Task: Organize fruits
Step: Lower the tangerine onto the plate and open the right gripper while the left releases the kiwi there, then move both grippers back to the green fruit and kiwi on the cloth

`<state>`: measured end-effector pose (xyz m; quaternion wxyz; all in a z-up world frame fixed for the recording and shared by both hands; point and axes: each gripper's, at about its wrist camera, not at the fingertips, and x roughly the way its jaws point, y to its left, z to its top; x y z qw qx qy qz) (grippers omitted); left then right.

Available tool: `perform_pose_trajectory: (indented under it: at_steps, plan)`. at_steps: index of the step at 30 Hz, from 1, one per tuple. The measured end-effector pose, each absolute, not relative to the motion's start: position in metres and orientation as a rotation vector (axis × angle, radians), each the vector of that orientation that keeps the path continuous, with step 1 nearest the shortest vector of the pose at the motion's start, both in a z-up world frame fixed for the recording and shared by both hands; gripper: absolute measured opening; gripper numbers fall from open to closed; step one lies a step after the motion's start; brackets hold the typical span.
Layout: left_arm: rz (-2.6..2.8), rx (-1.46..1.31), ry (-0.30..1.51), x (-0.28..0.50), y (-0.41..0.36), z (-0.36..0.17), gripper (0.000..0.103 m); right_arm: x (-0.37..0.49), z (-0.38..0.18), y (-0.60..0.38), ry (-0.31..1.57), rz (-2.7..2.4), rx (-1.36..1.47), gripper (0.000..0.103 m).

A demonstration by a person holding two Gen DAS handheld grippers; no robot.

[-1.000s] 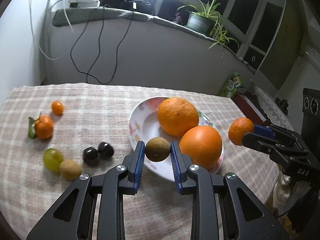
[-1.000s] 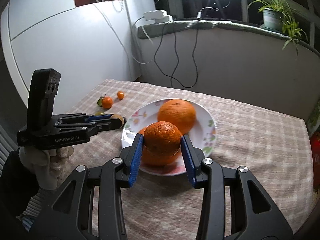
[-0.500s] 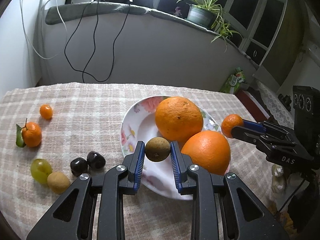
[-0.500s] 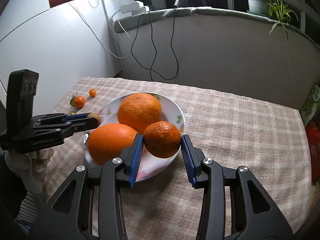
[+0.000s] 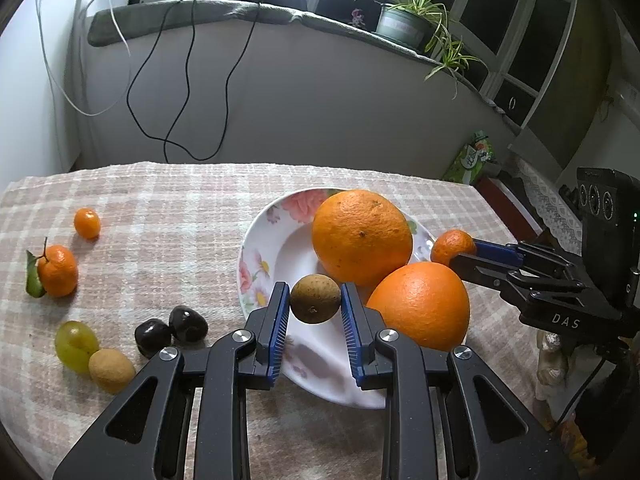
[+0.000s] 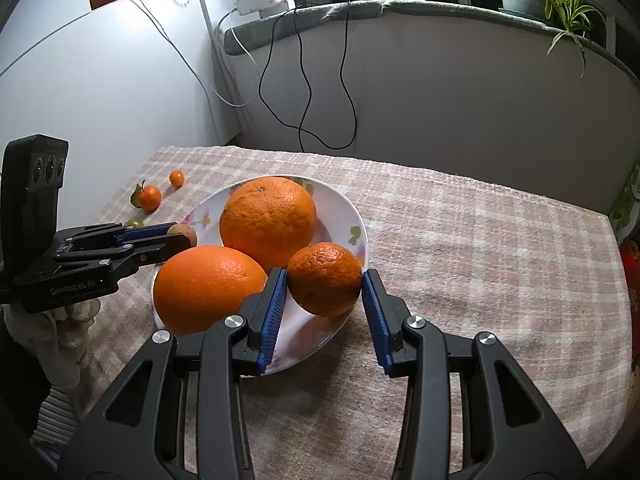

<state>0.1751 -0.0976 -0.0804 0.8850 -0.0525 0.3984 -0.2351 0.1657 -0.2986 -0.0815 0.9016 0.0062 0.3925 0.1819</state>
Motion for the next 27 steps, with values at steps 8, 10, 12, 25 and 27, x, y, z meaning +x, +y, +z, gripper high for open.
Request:
perform_pose_trajectory:
  at_steps: [8,10,12,25,27]
  plan:
    - [-0.48,-0.111,0.825,0.174,-0.095,-0.079,0.046,0.164,-0.079,-0.3,0.8,0.368,0.011,0.059]
    - [-0.478,-0.114,0.824,0.174,-0.095,-0.078,0.046,0.162,-0.075,-0.301,0.789,0.37,0.01,0.063]
    - [-0.477,-0.117,0.823,0.173,-0.094,-0.078,0.046,0.161,-0.073,-0.302,0.783,0.367,0.011,0.063]
    - [-0.457,-0.132,0.806,0.157,-0.082,-0.071,0.046,0.144,-0.059,-0.297,0.754,0.365,-0.003,0.075]
    - [-0.452,-0.138,0.803,0.154,-0.077,-0.069,0.046,0.139,-0.056,-0.294,0.747,0.368,-0.009,0.075]
